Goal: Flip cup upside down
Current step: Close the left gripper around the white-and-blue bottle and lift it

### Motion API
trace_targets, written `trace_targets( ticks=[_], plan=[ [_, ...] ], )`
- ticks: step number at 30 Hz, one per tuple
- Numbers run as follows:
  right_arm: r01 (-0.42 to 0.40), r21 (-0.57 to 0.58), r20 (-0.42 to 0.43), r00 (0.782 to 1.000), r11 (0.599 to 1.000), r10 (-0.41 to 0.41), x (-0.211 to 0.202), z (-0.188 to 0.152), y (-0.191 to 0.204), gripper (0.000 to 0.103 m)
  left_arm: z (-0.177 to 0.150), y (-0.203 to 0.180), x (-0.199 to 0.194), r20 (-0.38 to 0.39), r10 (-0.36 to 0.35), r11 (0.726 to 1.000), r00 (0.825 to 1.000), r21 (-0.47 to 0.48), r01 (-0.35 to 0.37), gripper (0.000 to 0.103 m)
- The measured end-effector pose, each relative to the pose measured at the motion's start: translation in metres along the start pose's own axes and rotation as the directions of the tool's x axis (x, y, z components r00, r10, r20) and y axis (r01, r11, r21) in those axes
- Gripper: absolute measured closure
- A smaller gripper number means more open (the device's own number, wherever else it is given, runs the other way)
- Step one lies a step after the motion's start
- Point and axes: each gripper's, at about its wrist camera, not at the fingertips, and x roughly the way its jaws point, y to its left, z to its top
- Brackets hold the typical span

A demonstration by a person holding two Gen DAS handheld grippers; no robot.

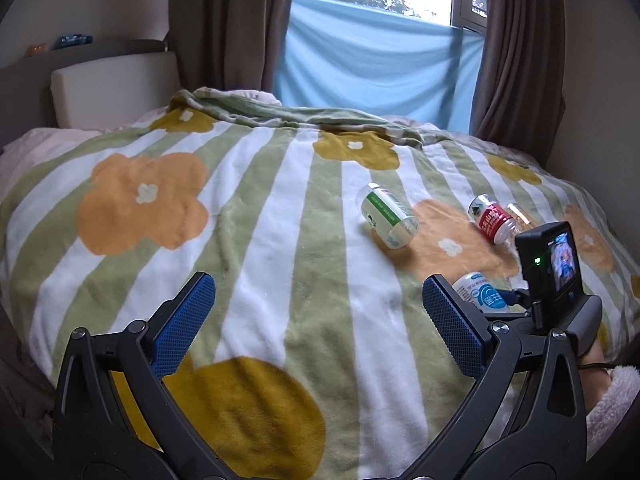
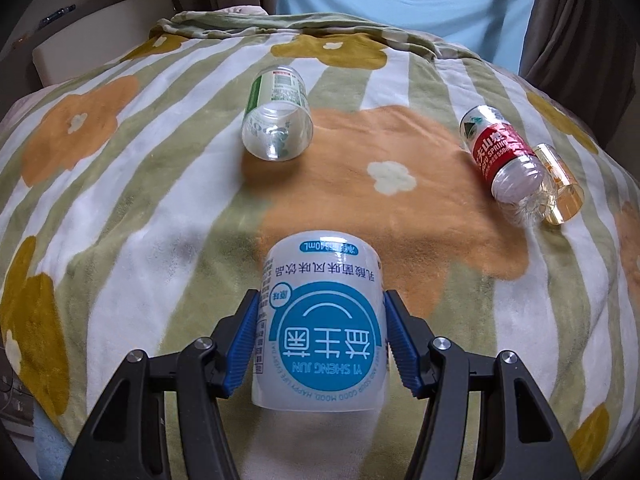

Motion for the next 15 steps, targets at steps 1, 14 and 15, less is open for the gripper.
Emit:
trace_targets(
  ticks=[1,14,15],
  plan=[
    [0.003,0.006,-0.01,1.0,1.0,-0.003,0.002,-0.002,0.0,0.047,0.0,0.0,0.0,-0.005,0.004,1.0,1.0,0.003,-0.004,0.0],
    [-0.048,0.07,-0.006,0.999,0.996,0.048,-0.006,0.0,-0.011,0.014,0.01,-0.012,-0.008,-0.009,-0.008,0.999,1.0,0.032,0.009,0.0],
    [-0.053,0.073,0.02,0.998,0.996,0.051,-0.012,0.0,-0.013,0.006,0.012,-0.014,-0.008,-0.01,-0.011,0.999,1.0,0.032,0.011,0.0]
  ],
)
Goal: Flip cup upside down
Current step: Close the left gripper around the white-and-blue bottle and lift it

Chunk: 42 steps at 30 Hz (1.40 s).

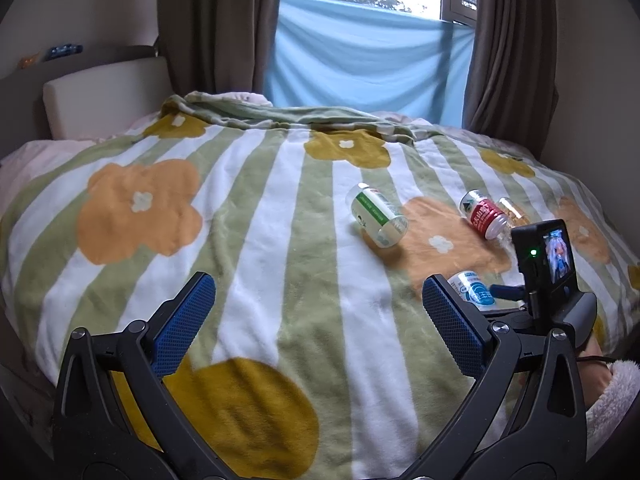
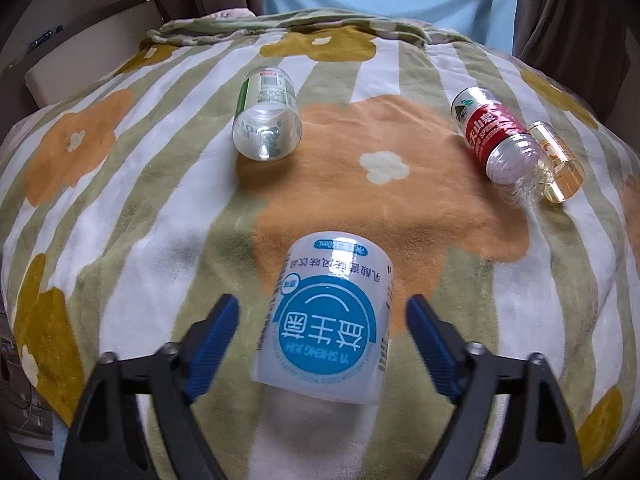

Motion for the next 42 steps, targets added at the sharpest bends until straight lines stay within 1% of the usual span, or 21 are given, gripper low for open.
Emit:
trace_targets(
  ticks=[1,4,7,9,10,12,14,15,17,19,20,22,24,26,28,29,30,32,34,38,42],
  plan=[
    [-0.006,-0.003,0.028,1.0,1.0,0.006,-0.008,-0.001,-0.002,0.0,0.003,-0.002,0.0,-0.001,-0.003,1.0,1.0,0.0,0.003,0.0],
    [-0.041,-0.009,0.087,0.995,0.999,0.042,-0.033,-0.001,-0.012,0.0,0.015,-0.011,0.0,-0.007,-0.011,1.0,1.0,-0.006,0.011,0.0],
    [-0.095,0.016,0.164,0.982,0.995,0.091,-0.063,-0.004,-0.031,0.0,0.031,-0.023,0.001,-0.016,-0.022,1.0,1.0,0.0,0.022,0.0],
    [-0.103,0.02,0.192,0.977,0.994,0.097,-0.084,-0.007,-0.044,0.0,0.045,-0.04,0.007,-0.035,-0.049,0.998,0.998,0.034,0.05,0.0],
    [-0.095,0.019,0.207,0.974,0.995,0.089,-0.095,-0.008,-0.05,0.0,0.052,-0.05,0.013,-0.049,-0.063,0.996,0.997,0.058,0.066,0.0],
    [-0.084,0.019,0.283,0.956,0.996,0.076,-0.12,-0.016,-0.063,0.0,0.065,-0.072,0.029,-0.103,-0.064,0.991,0.993,0.111,0.076,0.0],
    [-0.07,0.026,0.361,0.931,0.997,0.056,-0.143,-0.023,-0.074,0.0,0.073,-0.092,0.05,-0.188,-0.094,0.983,0.978,0.137,0.121,0.0],
    [-0.05,0.029,0.396,0.918,0.998,0.034,-0.154,-0.027,-0.078,0.0,0.075,-0.105,0.066,-0.259,-0.115,0.979,0.959,0.135,0.154,0.0],
    [-0.027,0.013,0.432,0.901,1.0,0.019,-0.167,-0.033,-0.085,0.0,0.071,-0.127,0.097,-0.407,-0.127,0.971,0.904,0.137,0.197,0.0],
    [-0.017,0.006,0.454,0.891,1.0,0.012,-0.174,-0.038,-0.091,0.0,0.063,-0.147,0.133,-0.549,-0.093,0.969,0.83,0.143,0.203,0.0],
    [-0.024,0.004,0.459,0.888,1.0,0.02,-0.175,-0.039,-0.093,0.0,0.059,-0.154,0.146,-0.599,-0.074,0.97,0.797,0.142,0.197,0.0],
    [-0.057,0.002,0.457,0.888,0.998,0.049,-0.174,-0.042,-0.1,0.0,0.05,-0.166,0.172,-0.691,-0.055,0.973,0.721,0.125,0.194,0.0],
    [-0.07,0.009,0.452,0.89,0.998,0.059,-0.17,-0.045,-0.107,0.0,0.042,-0.177,0.196,-0.778,-0.081,0.971,0.624,0.08,0.226,0.001],
    [-0.08,0.016,0.451,0.89,0.997,0.064,-0.169,-0.05,-0.112,0.0,0.033,-0.186,0.217,-0.834,-0.096,0.974,0.543,0.035,0.225,0.006],
    [-0.091,0.024,0.453,0.889,0.996,0.07,-0.168,-0.055,-0.118,0.0,0.024,-0.191,0.237,-0.88,-0.077,0.981,0.469,0.017,0.193,0.006],
    [-0.09,0.03,0.453,0.889,0.995,0.067,-0.168,-0.056,-0.121,0.0,0.018,-0.193,0.245,-0.897,-0.074,0.984,0.435,0.004,0.176,0.007],
    [-0.09,0.038,0.452,0.89,0.995,0.063,-0.167,-0.058,-0.125,0.0,0.013,-0.194,0.251,-0.908,-0.071,0.987,0.412,-0.003,0.162,0.009],
    [-0.098,0.053,0.452,0.89,0.994,0.064,-0.167,-0.06,-0.132,0.0,0.005,-0.196,0.26,-0.922,-0.054,0.991,0.383,-0.003,0.132,0.013],
    [-0.109,0.065,0.454,0.888,0.992,0.068,-0.165,-0.062,-0.138,0.0,0.0,-0.195,0.264,-0.927,-0.042,0.995,0.372,-0.004,0.104,0.014],
    [-0.125,0.083,0.453,0.888,0.989,0.074,-0.161,-0.063,-0.143,0.0,-0.008,-0.195,0.266,-0.925,-0.014,0.997,0.379,0.014,0.071,0.02],
    [-0.138,0.095,0.451,0.889,0.986,0.081,-0.157,-0.063,-0.144,0.0,-0.015,-0.192,0.267,-0.924,-0.064,0.997,0.376,-0.042,0.065,0.041]
  ],
)
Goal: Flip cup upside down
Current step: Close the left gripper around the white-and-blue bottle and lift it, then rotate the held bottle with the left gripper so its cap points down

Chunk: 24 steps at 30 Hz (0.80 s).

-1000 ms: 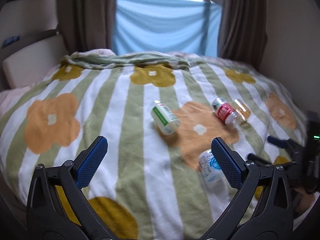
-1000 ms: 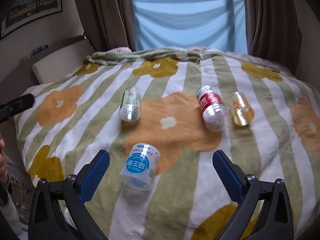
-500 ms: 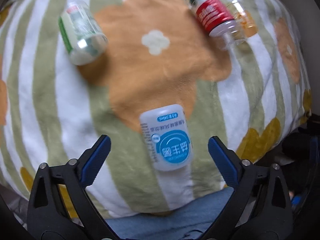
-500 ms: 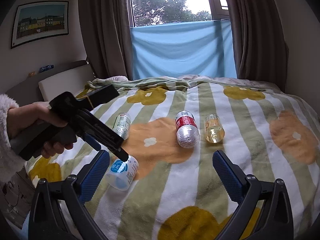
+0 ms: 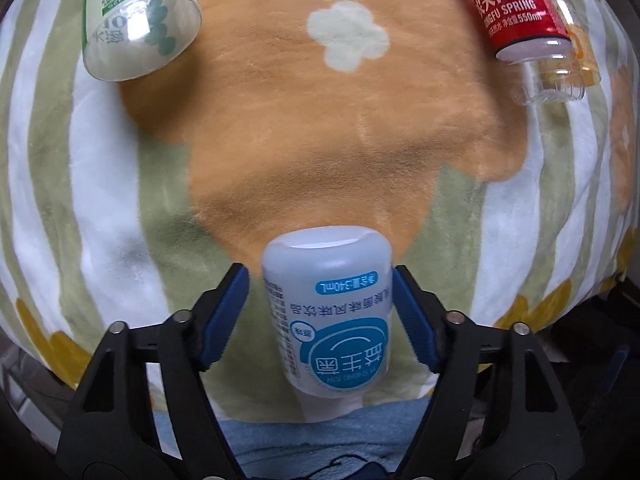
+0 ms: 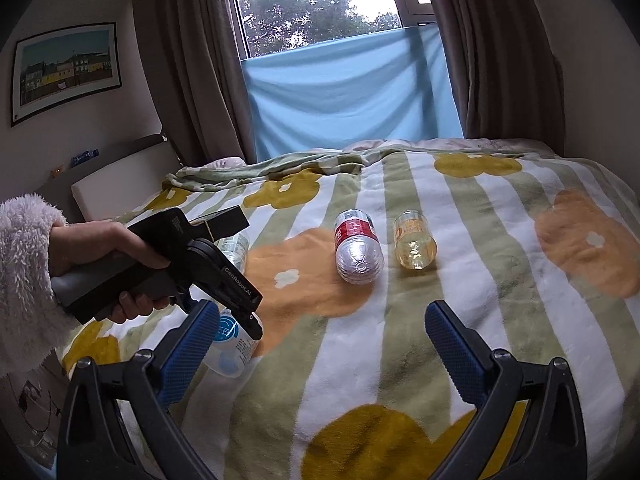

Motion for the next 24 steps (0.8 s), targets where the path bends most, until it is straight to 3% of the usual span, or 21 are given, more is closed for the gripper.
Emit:
trace_targets(
  ticks=[4,7,9,10,11,13,14,17,20,21,22,24],
  plan=[
    [-0.005,0.014,0.009,1.0,1.0,0.005,-0.002,0.001,-0.001,0.0,-0.006,-0.004,-0.003,0.039,0.011,0.999,0.999,0.03,-0.013,0.043],
    [-0.01,0.021,0.015,1.0,1.0,0.01,-0.005,0.002,-0.002,0.0,-0.017,-0.007,-0.015,0.124,0.01,0.998,0.992,0.064,-0.018,0.043],
    [-0.007,0.02,0.023,1.0,1.0,0.007,-0.007,0.003,-0.002,0.0,-0.031,-0.006,-0.028,0.223,-0.037,0.995,0.974,0.099,0.015,0.043],
    [-0.008,0.021,0.029,1.0,1.0,0.007,-0.008,0.003,-0.002,0.0,-0.041,-0.005,-0.036,0.287,-0.07,0.993,0.955,0.11,0.04,0.043],
    [-0.01,0.025,0.043,0.999,1.0,0.009,-0.01,0.003,-0.001,0.0,-0.052,-0.003,-0.044,0.375,-0.122,0.988,0.919,0.132,0.077,0.043],
    [-0.018,0.042,0.063,0.998,0.999,0.015,-0.013,0.002,0.0,0.0,-0.076,0.003,-0.056,0.552,-0.189,0.978,0.812,0.178,0.107,0.043],
    [-0.021,0.052,0.068,0.997,0.998,0.018,-0.014,0.0,0.001,0.0,-0.088,0.007,-0.058,0.626,-0.17,0.983,0.761,0.165,0.084,0.043],
    [-0.026,0.061,0.068,0.997,0.998,0.022,-0.018,-0.006,0.005,0.0,-0.108,0.02,-0.053,0.753,-0.143,0.99,0.642,0.117,0.084,0.043],
    [-0.02,0.067,0.058,0.998,0.998,0.016,-0.022,-0.014,0.005,0.0,-0.116,0.031,-0.048,0.817,-0.144,0.988,0.558,0.091,0.123,0.043],
    [-0.016,0.076,0.058,0.998,0.997,0.012,-0.024,-0.016,0.004,0.0,-0.116,0.027,-0.044,0.829,-0.149,0.988,0.539,0.1,0.119,0.043],
    [-0.01,0.086,0.063,0.998,0.996,0.004,-0.026,-0.02,0.004,0.0,-0.12,0.023,-0.042,0.849,-0.138,0.99,0.51,0.108,0.087,0.043],
    [0.019,0.085,0.07,0.997,0.996,-0.025,-0.029,-0.027,0.007,0.0,-0.112,0.013,-0.04,0.869,-0.104,0.993,0.485,0.114,0.008,0.043]
  ],
)
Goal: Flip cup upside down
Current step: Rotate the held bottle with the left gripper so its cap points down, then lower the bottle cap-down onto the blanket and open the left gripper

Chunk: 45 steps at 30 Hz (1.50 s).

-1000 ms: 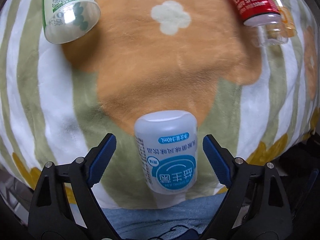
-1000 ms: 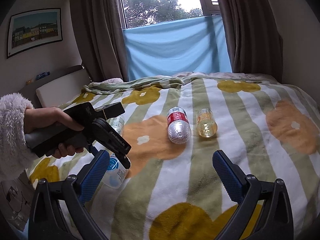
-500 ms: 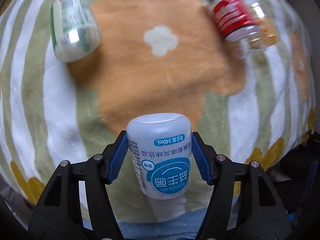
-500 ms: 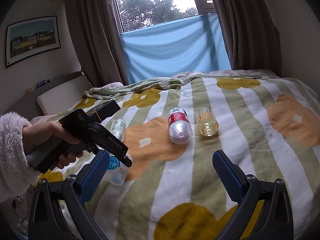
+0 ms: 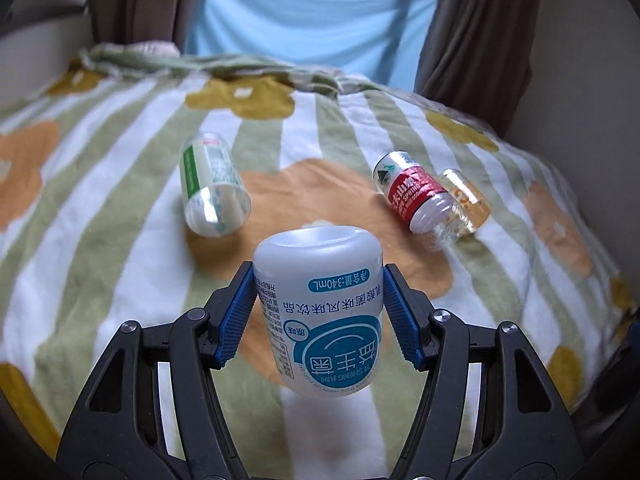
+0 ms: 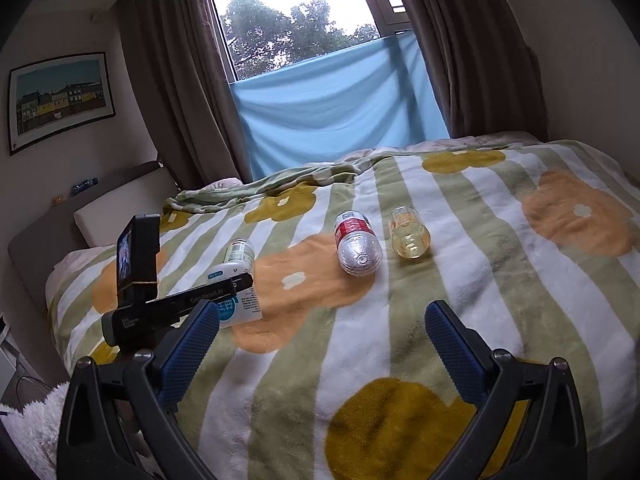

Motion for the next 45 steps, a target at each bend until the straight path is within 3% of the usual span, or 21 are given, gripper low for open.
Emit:
trace_targets(
  ticks=[2,7,15,29,37,41,43,44,45],
  plan=[
    [0.023,-0.019,-0.009,1.0,1.0,-0.023,0.0,-0.007,0.005,0.0,-0.004,-0.003,0.002,0.0,0.03,0.999,1.0,0.042,-0.03,0.043],
    [0.027,-0.049,-0.029,0.999,0.998,-0.028,0.001,-0.015,0.01,0.0,-0.014,0.005,0.017,-0.086,0.014,1.0,0.996,0.008,-0.013,0.043],
    [0.019,-0.051,-0.025,0.999,0.999,-0.02,0.005,-0.013,0.007,0.0,-0.018,0.008,0.013,-0.137,-0.002,1.0,0.991,0.016,0.004,0.043],
    [0.015,-0.056,-0.027,0.999,0.998,-0.016,0.006,-0.014,0.011,0.0,-0.016,0.007,0.008,-0.258,0.011,1.0,0.966,0.007,-0.009,0.043],
    [0.015,-0.073,-0.033,0.999,0.997,-0.017,0.008,-0.014,0.016,0.0,-0.021,-0.006,0.0,-0.252,0.04,0.997,0.967,0.07,-0.023,0.043],
    [0.029,-0.086,-0.031,0.999,0.996,-0.032,0.008,-0.014,0.016,0.0,-0.023,-0.013,-0.004,-0.233,0.014,0.996,0.972,0.093,0.008,0.043],
    [0.029,-0.084,-0.029,0.999,0.996,-0.032,0.008,-0.013,0.016,0.0,-0.024,-0.018,-0.004,-0.231,0.036,0.993,0.972,0.119,-0.009,0.03],
    [0.03,-0.083,-0.029,0.999,0.996,-0.032,0.008,-0.013,0.016,0.0,-0.025,-0.021,-0.004,-0.221,0.056,0.99,0.974,0.136,-0.026,0.012],
    [0.03,-0.082,-0.029,0.999,0.996,-0.032,0.008,-0.013,0.016,0.0,-0.026,-0.023,-0.005,-0.203,0.065,0.988,0.977,0.148,-0.035,0.004]
  ],
)
